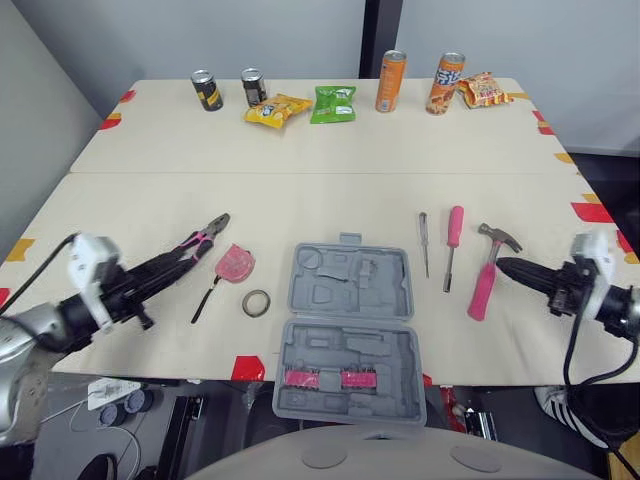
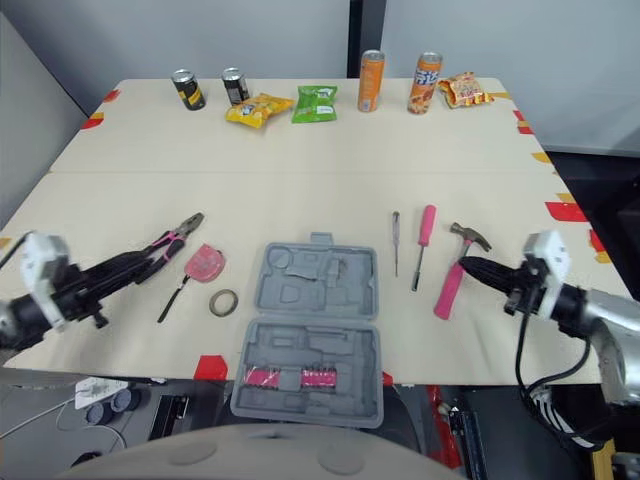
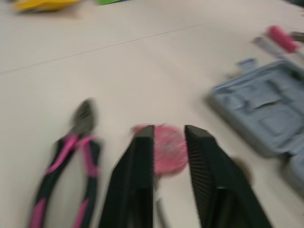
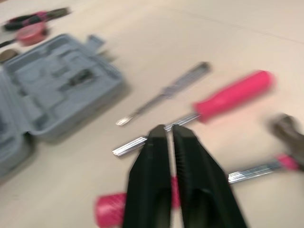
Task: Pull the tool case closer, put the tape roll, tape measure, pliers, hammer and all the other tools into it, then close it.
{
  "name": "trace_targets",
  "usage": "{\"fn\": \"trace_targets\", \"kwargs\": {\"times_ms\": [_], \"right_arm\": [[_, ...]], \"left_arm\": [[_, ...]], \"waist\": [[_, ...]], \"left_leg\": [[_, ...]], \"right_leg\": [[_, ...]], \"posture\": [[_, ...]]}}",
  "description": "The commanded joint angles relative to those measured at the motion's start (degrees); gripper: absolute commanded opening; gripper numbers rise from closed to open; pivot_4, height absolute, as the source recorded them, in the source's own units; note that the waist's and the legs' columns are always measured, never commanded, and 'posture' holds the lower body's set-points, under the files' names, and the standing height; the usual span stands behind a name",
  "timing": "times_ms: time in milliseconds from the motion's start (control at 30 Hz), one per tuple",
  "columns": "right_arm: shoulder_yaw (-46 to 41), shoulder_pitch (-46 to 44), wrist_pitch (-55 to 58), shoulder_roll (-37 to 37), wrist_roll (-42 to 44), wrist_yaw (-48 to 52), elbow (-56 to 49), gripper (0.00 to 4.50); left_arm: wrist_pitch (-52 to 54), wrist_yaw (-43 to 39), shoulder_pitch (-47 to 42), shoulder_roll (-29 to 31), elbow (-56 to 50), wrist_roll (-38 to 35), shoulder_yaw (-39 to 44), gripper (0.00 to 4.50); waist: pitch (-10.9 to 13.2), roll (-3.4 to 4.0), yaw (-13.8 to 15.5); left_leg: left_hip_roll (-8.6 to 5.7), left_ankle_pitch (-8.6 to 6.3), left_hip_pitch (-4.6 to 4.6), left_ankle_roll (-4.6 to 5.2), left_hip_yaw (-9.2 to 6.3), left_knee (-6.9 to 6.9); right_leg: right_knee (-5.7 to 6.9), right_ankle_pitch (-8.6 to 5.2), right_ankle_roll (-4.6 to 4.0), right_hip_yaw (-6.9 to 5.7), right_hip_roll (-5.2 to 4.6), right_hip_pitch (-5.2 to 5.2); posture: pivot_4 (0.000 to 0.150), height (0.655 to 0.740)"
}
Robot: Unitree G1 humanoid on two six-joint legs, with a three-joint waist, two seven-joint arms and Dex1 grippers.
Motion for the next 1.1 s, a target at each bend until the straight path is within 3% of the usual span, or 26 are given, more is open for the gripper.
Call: {"fn": "trace_targets", "kwargs": {"times_ms": [33,200,300,533,800,867,1100], "right_arm": [[-5.1,0.8,-6.8,-0.3,0.0,1.0,7.8,1.82],[-8.7,1.1,-13.1,-1.3,-0.5,0.8,20.5,3.57],[-10.0,1.3,-16.0,-2.1,-0.8,0.6,26.9,4.45],[-9.3,0.2,-17.3,-2.2,-0.6,1.4,28.1,4.45],[-2.3,-0.1,-11.6,0.9,3.8,6.6,3.7,4.45],[1.3,-1.1,-10.2,0.8,4.8,9.1,-3.0,4.45],[10.2,-7.6,-13.5,-0.8,5.9,21.6,-8.4,4.45]], "left_arm": [[-6.8,-0.5,2.2,1.0,9.3,2.5,5.9,2.57],[-12.9,-2.5,3.9,2.7,20.8,4.5,7.7,4.36],[-15.3,-3.6,3.4,3.7,24.8,5.1,7.1,4.50],[-15.5,-4.8,2.7,4.0,22.7,4.9,4.4,4.50],[-12.8,-6.4,6.9,6.6,-0.8,7.7,-4.2,4.50],[-13.4,-4.9,6.8,8.2,-5.3,12.7,-8.4,4.50],[-3.4,-1.4,4.0,15.7,-17.7,21.3,-17.9,4.50]], "waist": [[0.0,0.00,0.0],[0.0,-0.01,0.0],[0.0,-0.01,0.0],[0.0,-0.01,-0.4],[0.1,-0.09,-0.6],[0.1,-0.06,-0.5],[0.1,-0.01,-0.5]], "left_leg": [[0.00,0.00,0.01,0.03,0.00,-0.01],[0.24,0.00,0.02,0.23,0.02,-0.02],[0.25,-0.01,0.01,0.27,0.01,-0.02],[0.28,-0.01,0.02,0.44,0.01,-0.02],[0.42,0.00,0.02,0.67,-0.05,0.01],[0.42,-0.01,0.03,0.81,-0.06,0.01],[0.56,0.01,0.02,1.01,-0.17,0.02]], "right_leg": [[0.00,-0.01,-0.02,0.00,0.00,0.00],[-0.02,-0.11,-0.19,-0.04,-0.03,0.01],[-0.02,-0.30,-0.52,-0.09,-0.06,0.01],[0.05,-0.32,-0.57,-0.17,-0.08,0.01],[0.15,-0.17,-0.31,-0.37,-0.06,0.01],[0.17,-0.18,-0.33,-0.40,-0.06,0.01],[0.34,-0.19,-0.35,-0.67,0.06,-0.09]], "posture": [[0.150,0.7400],[0.150,0.7400],[0.150,0.7400],[0.150,0.7400],[0.150,0.7400],[0.150,0.7400],[0.150,0.7400]]}}
